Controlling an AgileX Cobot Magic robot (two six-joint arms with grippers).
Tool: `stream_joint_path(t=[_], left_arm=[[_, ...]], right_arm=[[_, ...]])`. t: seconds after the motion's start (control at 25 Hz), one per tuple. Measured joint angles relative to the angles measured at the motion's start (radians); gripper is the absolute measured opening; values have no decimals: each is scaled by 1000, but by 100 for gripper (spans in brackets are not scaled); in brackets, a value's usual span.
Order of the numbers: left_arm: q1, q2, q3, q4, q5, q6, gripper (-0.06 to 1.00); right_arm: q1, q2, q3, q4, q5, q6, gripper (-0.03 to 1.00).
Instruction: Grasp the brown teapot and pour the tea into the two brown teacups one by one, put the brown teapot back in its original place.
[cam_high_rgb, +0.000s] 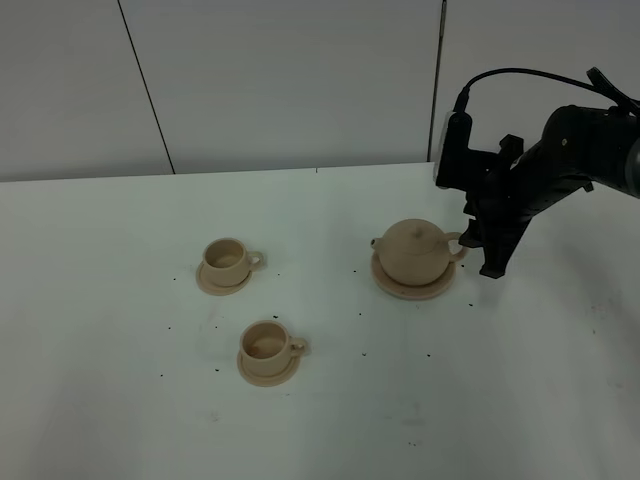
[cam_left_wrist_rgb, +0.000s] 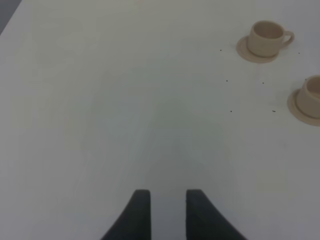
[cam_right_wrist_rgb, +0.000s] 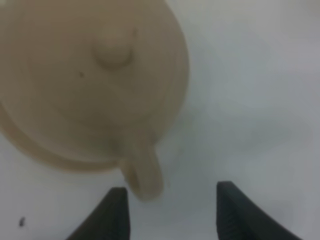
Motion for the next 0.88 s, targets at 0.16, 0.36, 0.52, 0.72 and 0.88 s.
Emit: stream_joint_path(t=[0.16,0.36,0.52,0.72,0.88], left_arm=[[0,0,0,0,0,0,24],[0,0,0,0,0,0,24],[0,0,0,0,0,0,24],[0,0,0,0,0,0,24],[0,0,0,0,0,0,24]], right_arm=[[21,0,0,1,0,0,39],[34,0,0,0,0,-3,39],[38,0,0,0,0,-12,39],[38,1,0,0,-3,-37,39],[38,13,0,-12,-30,-52,39]])
